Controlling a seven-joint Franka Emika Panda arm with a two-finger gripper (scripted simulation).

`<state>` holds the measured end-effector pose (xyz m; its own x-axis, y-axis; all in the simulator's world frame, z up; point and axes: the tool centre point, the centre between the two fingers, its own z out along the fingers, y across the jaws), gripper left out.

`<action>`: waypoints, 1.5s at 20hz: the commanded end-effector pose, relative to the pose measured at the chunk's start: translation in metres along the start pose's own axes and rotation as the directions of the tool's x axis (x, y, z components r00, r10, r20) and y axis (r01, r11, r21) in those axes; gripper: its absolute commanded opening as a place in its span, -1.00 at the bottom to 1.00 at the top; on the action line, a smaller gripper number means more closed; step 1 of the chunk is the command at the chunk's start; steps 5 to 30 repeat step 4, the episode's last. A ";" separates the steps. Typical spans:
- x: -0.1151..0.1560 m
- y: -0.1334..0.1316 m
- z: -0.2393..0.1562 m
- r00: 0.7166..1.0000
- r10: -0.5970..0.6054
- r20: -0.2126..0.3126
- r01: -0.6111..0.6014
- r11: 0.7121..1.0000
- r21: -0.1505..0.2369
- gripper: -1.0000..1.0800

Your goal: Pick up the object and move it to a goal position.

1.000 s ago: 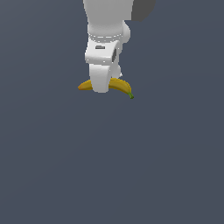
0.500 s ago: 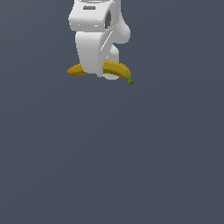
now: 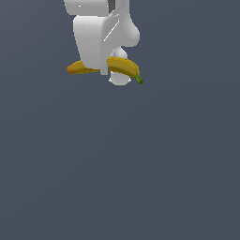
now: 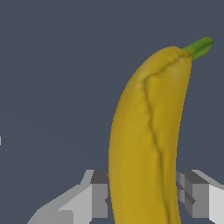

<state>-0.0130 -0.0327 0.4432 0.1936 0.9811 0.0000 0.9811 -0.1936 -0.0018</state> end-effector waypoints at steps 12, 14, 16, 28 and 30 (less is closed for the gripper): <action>0.000 0.001 -0.001 1.000 -0.001 0.000 0.001 1.000 -0.002 -1.00; 0.000 0.001 -0.001 1.000 -0.001 0.000 0.001 1.000 -0.002 -1.00; 0.000 0.001 -0.001 1.000 -0.001 0.000 0.001 1.000 -0.002 -1.00; 0.000 0.001 -0.001 1.000 -0.001 0.000 0.001 1.000 -0.002 -1.00; 0.000 0.001 -0.001 1.000 -0.001 0.000 0.001 1.000 -0.002 -1.00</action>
